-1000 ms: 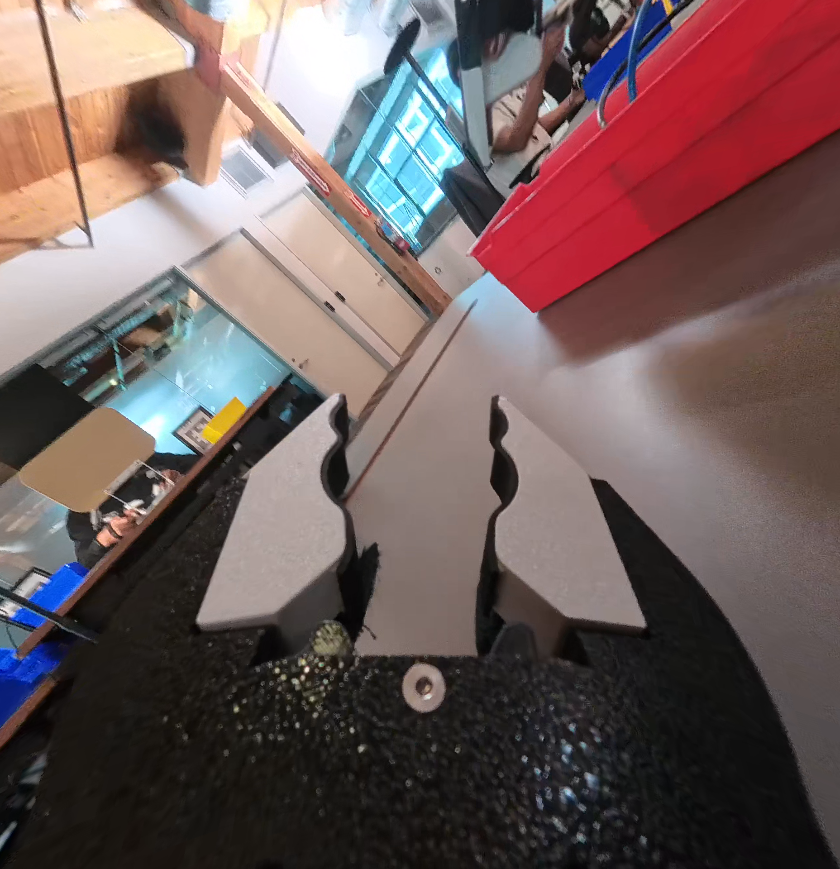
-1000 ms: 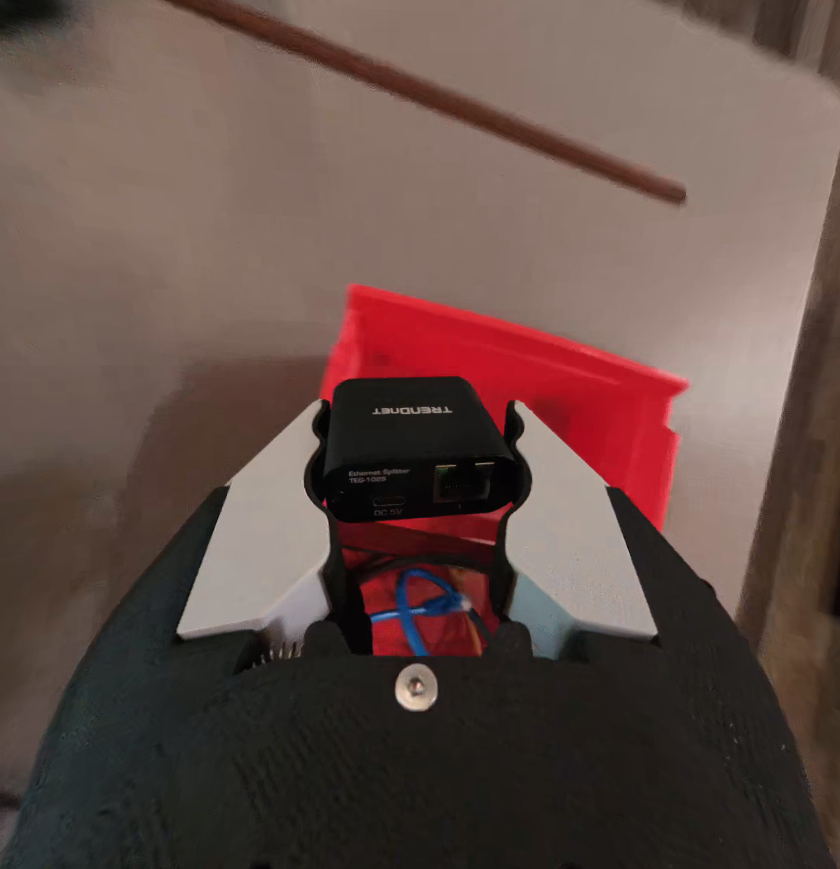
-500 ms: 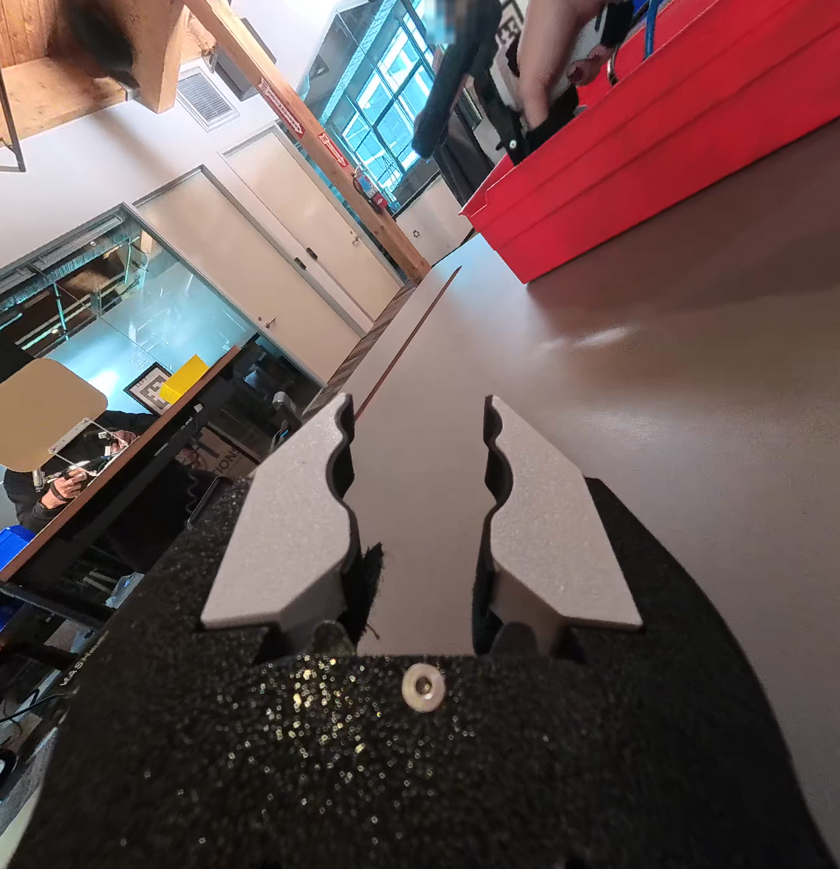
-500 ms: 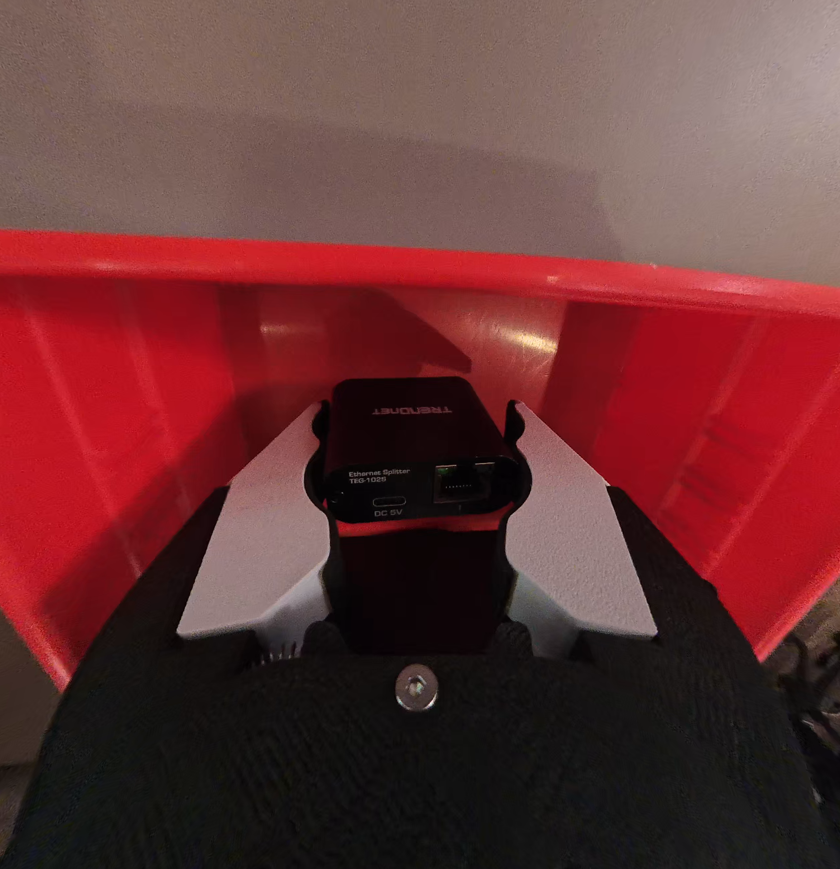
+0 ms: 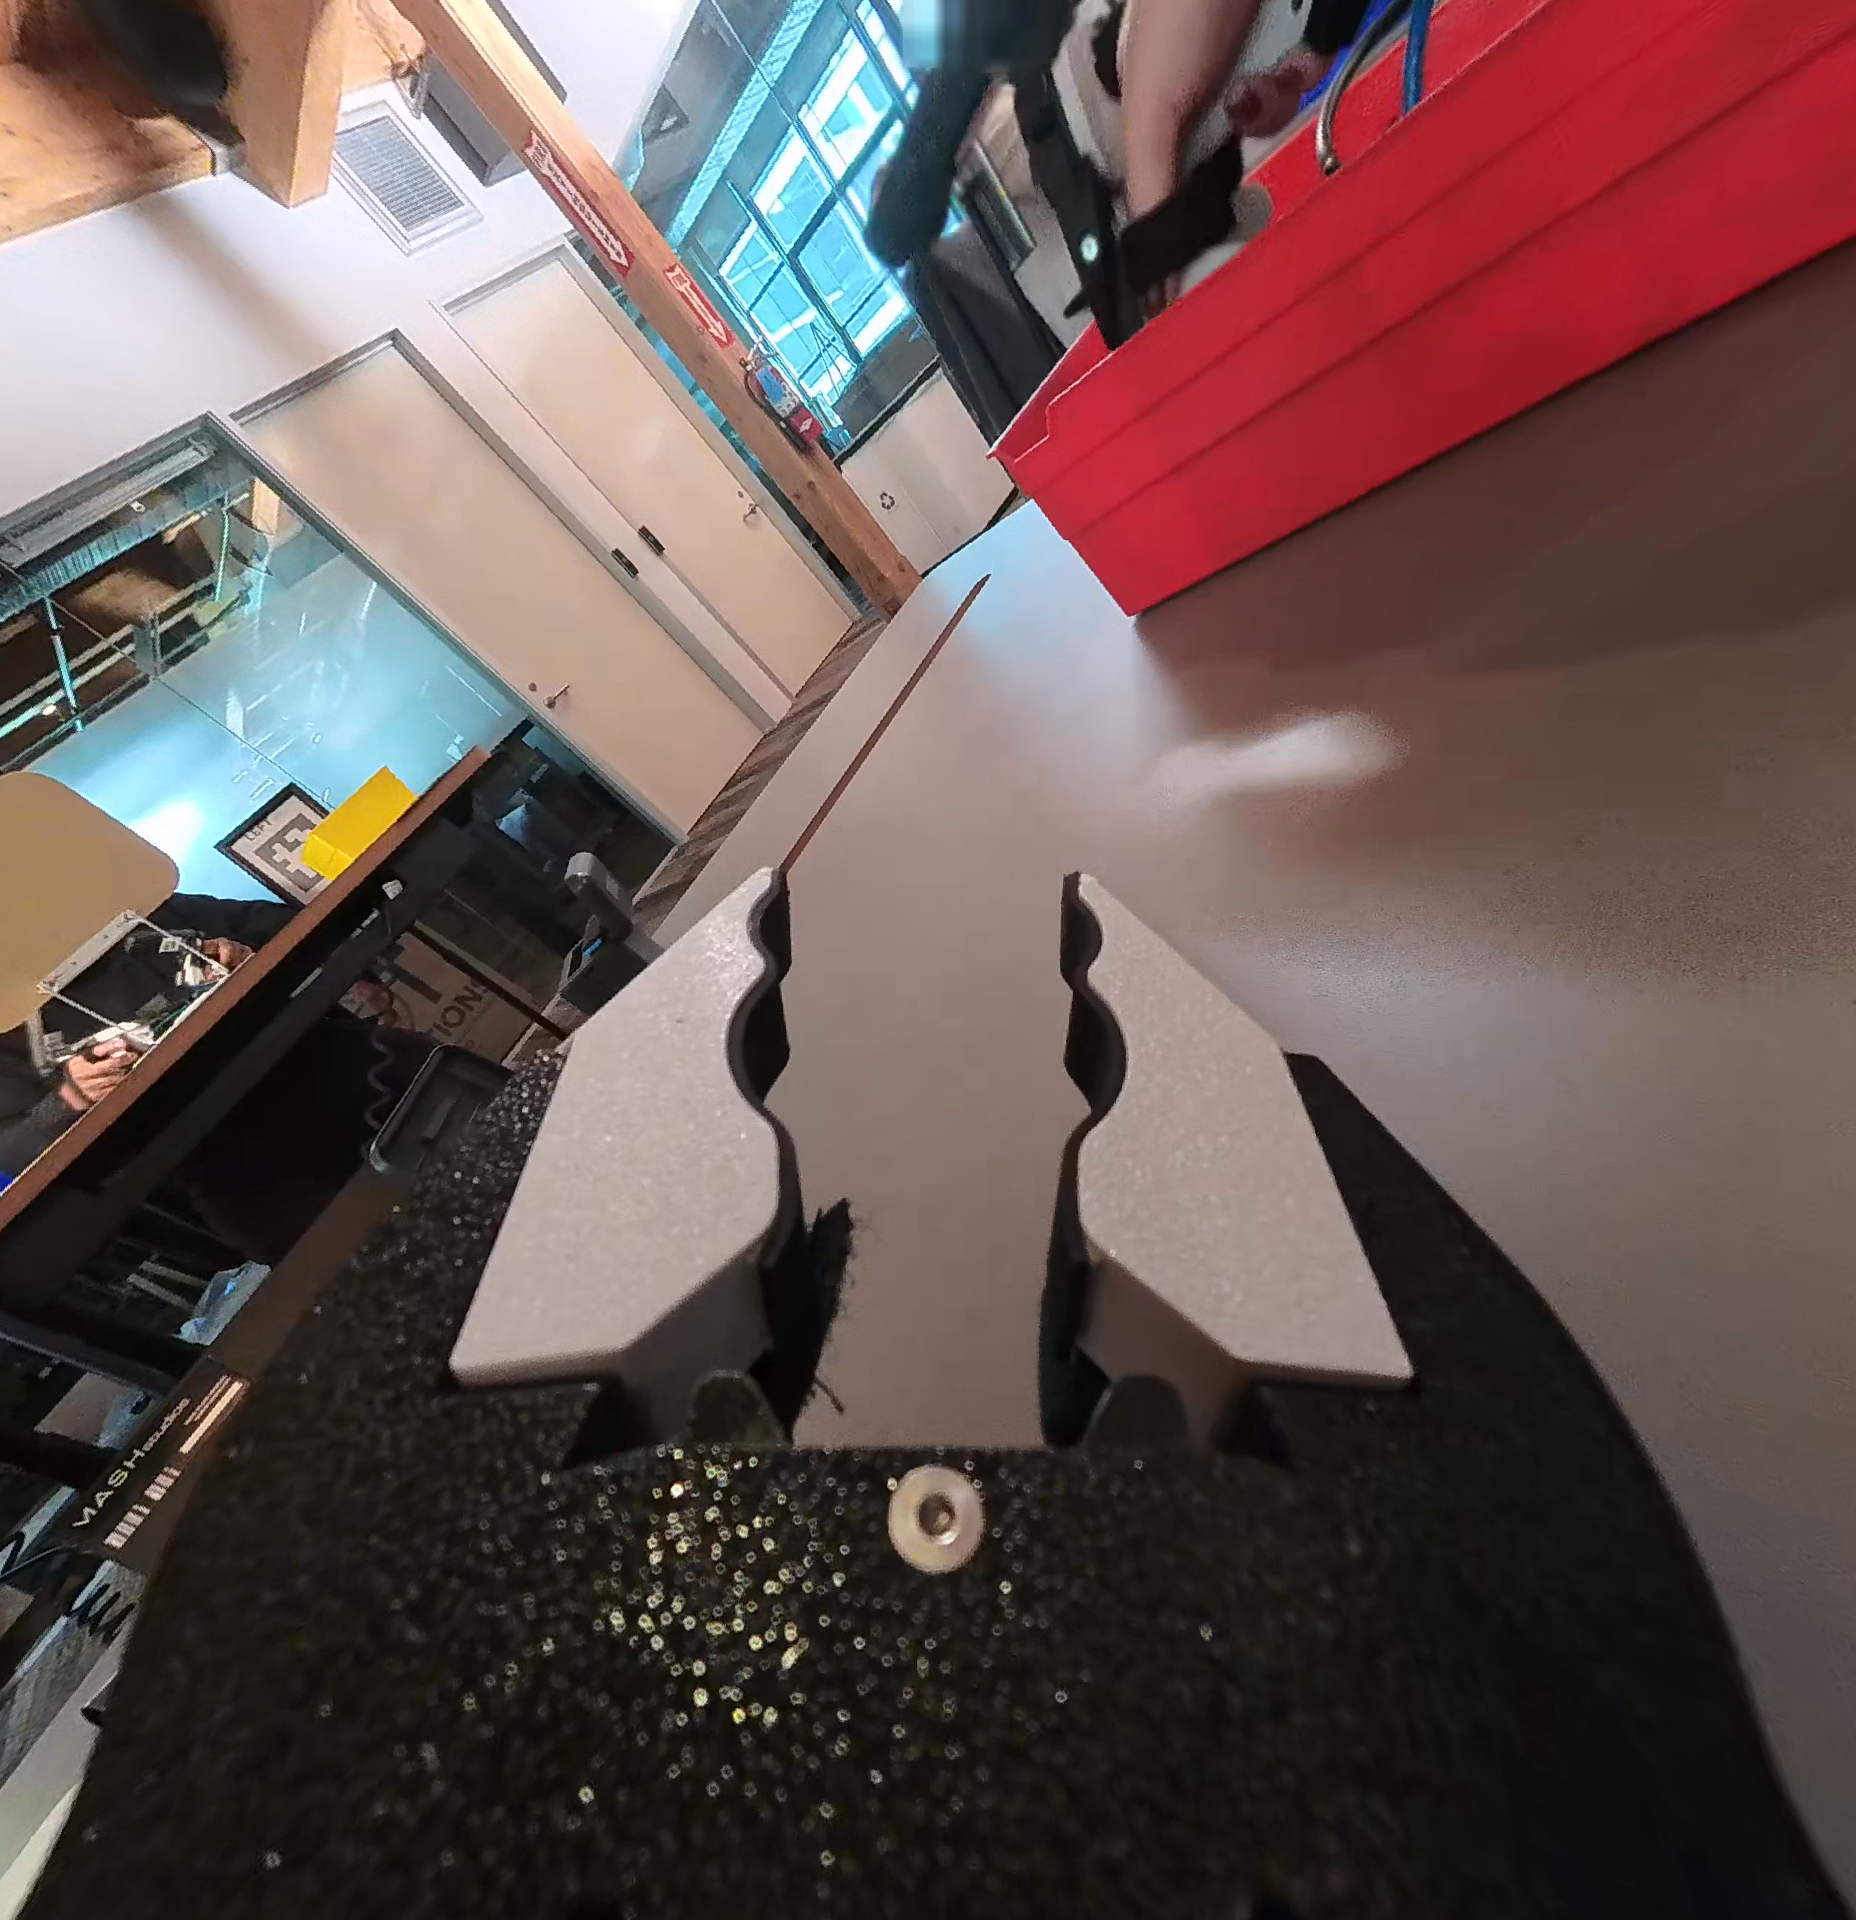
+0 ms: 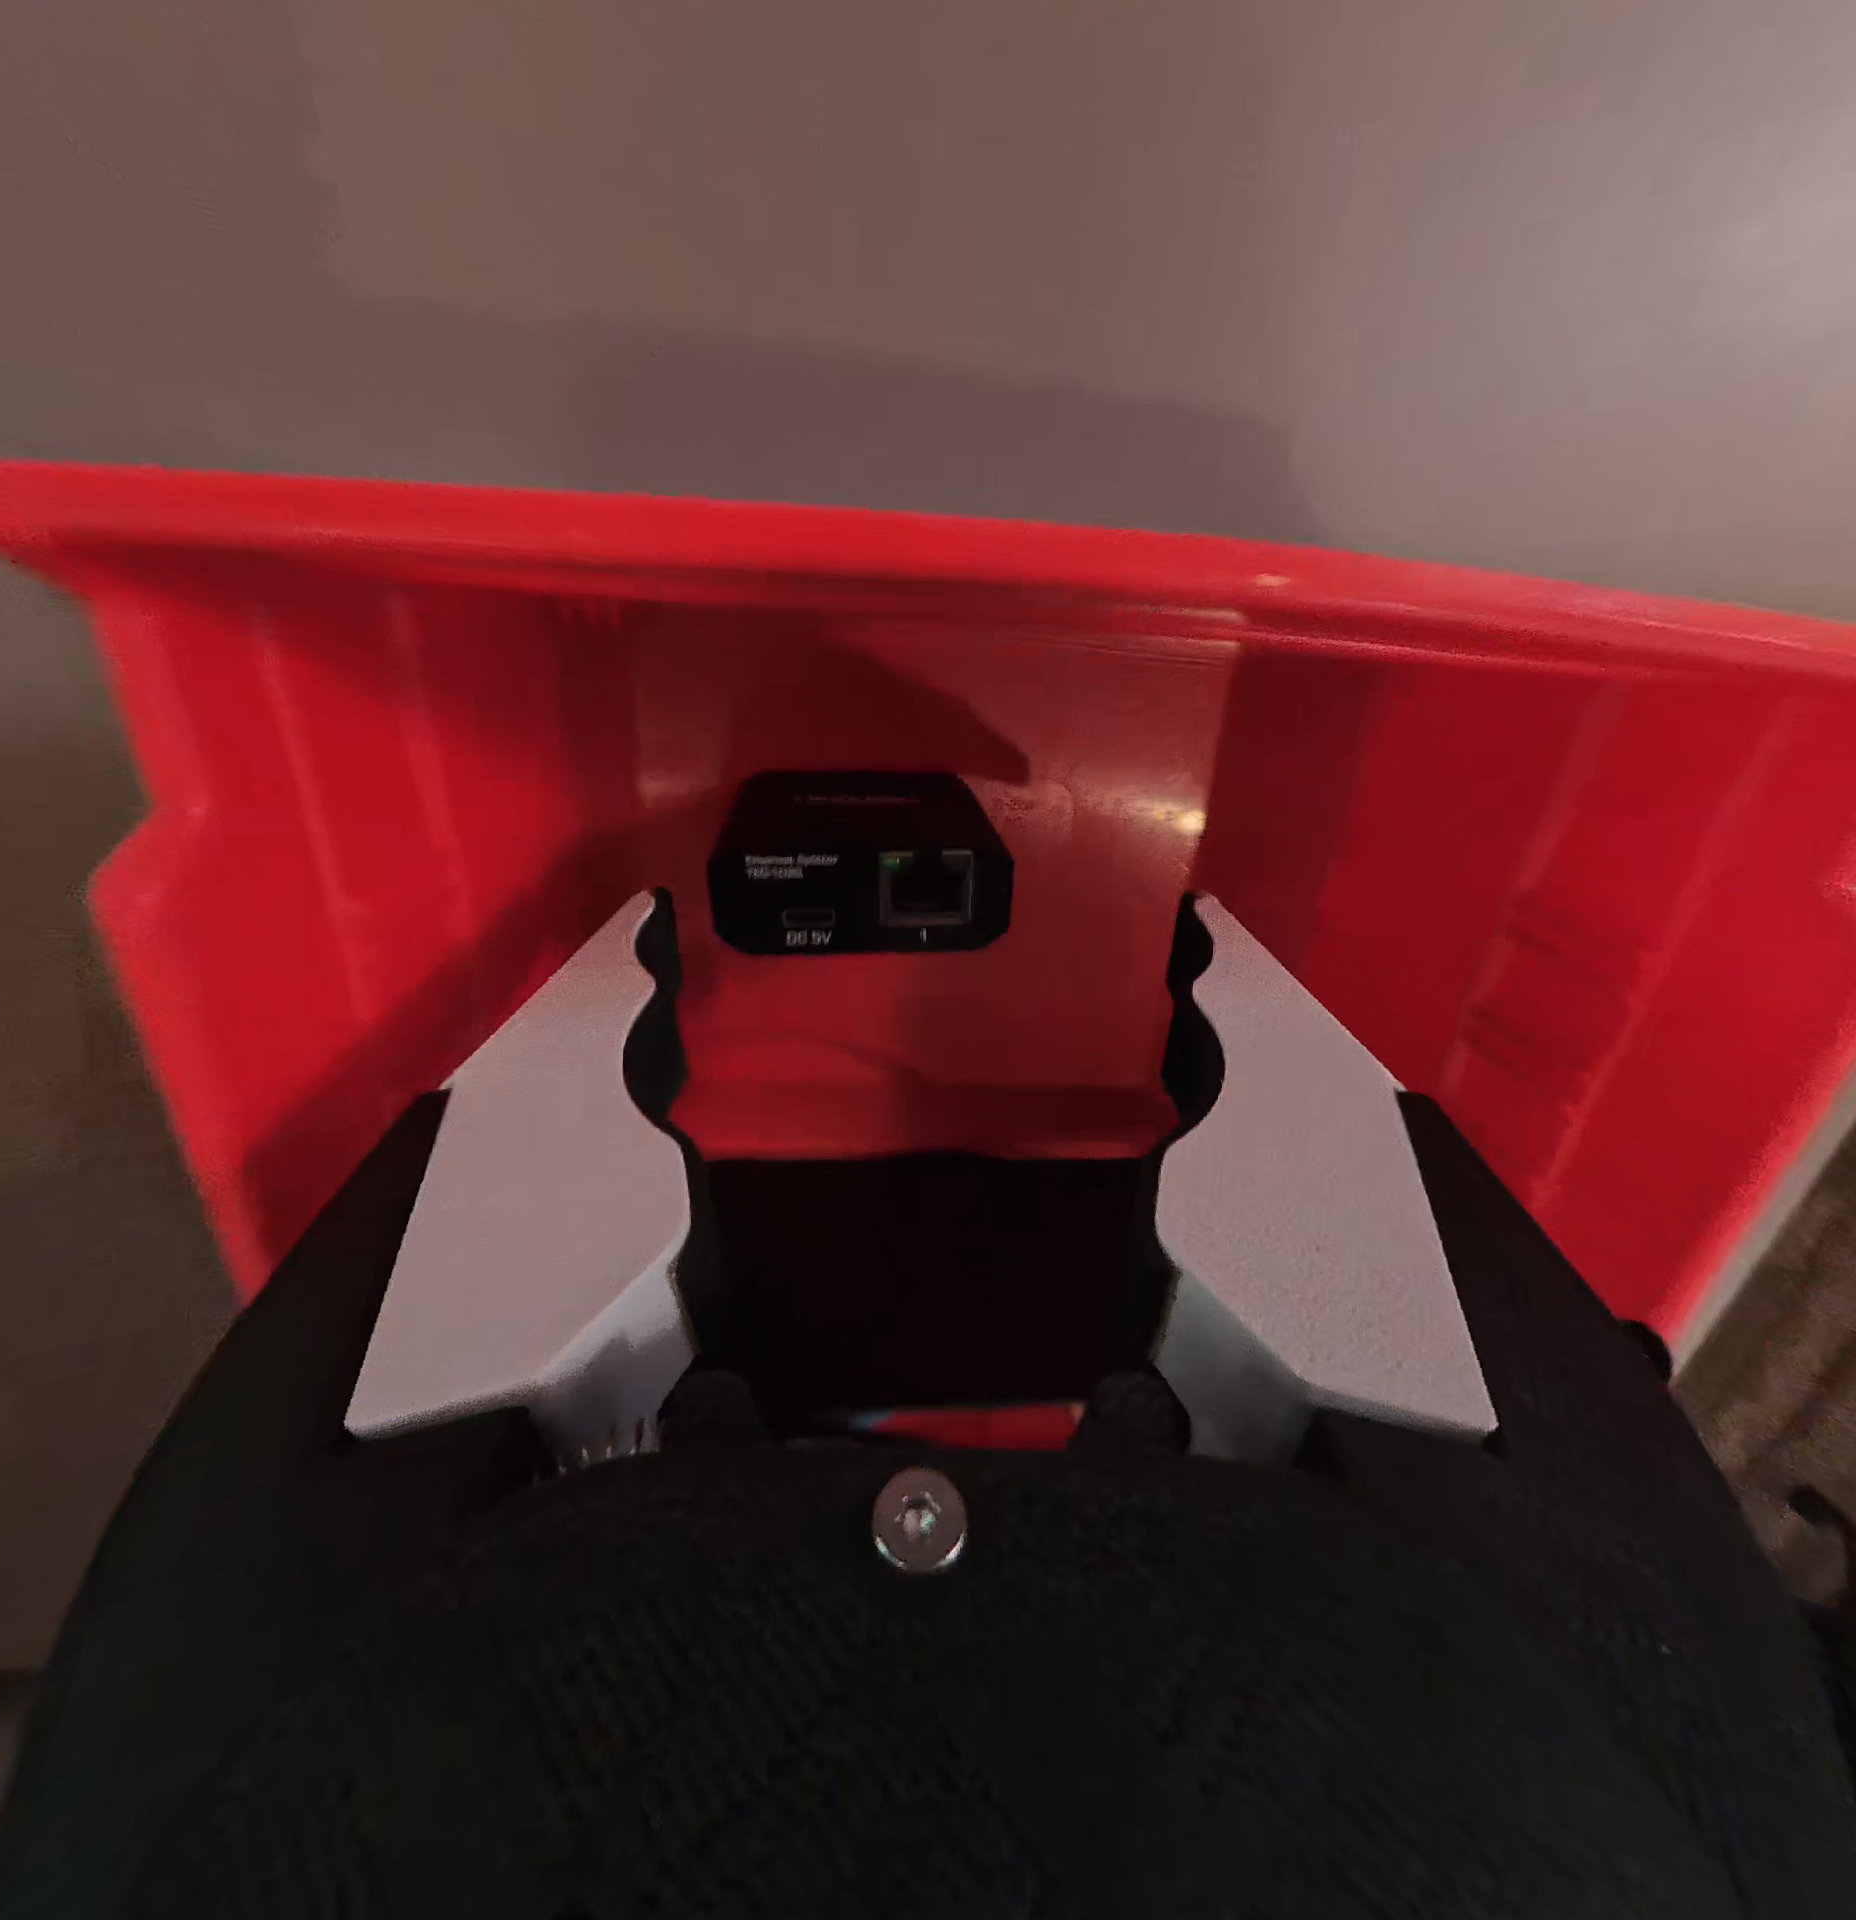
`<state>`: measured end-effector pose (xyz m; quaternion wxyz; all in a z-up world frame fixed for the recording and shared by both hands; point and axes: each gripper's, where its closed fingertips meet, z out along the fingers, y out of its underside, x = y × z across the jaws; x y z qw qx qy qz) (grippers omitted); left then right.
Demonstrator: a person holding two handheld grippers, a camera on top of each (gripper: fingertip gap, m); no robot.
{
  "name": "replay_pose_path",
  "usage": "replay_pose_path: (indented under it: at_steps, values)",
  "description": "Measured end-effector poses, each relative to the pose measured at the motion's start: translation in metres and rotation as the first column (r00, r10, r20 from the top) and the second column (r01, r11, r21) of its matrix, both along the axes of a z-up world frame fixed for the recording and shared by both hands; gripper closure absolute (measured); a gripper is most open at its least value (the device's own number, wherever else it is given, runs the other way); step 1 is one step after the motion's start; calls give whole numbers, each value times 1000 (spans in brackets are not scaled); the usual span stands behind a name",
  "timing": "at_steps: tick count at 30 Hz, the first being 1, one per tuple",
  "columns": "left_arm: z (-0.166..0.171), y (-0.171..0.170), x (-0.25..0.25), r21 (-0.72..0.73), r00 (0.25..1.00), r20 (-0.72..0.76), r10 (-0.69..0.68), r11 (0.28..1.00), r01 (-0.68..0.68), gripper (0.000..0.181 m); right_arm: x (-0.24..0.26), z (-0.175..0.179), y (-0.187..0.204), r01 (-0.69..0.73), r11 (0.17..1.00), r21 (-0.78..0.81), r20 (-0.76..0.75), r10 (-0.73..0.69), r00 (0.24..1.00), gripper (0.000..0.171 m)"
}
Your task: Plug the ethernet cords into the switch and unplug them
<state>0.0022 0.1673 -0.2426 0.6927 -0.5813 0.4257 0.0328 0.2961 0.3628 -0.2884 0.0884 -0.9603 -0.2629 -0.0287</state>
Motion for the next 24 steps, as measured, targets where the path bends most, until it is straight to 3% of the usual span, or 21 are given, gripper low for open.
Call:
replay_pose_path:
  at_steps: [1, 6, 12, 18, 24]
  values:
    - [0, -1, -2, -1, 1000, 1, -1, 1000, 1, 131, 0, 11, 0, -1, 1000, 29, -17, 1, 1000, 76]
    - [-1, -2, -8, -8, 1000, 8, 0, 1000, 1, 132, 4, 74, -8, 11, 970, 242, -142, 24, 990, 100]
    - [-2, -2, -10, -17, 1000, 2, 3, 1000, -3, 139, 6, 120, -54, 10, 883, 469, -278, 137, 951, 129]
    - [-12, -11, -2, -76, 997, -26, -70, 995, 68, 171, 3, 137, -109, 40, 775, 631, -392, 274, 878, 153]
    - [-13, -13, 1, -76, 996, -32, -88, 994, 85, 181, 14, 141, -146, 75, 644, 762, -386, 357, 851, 171]
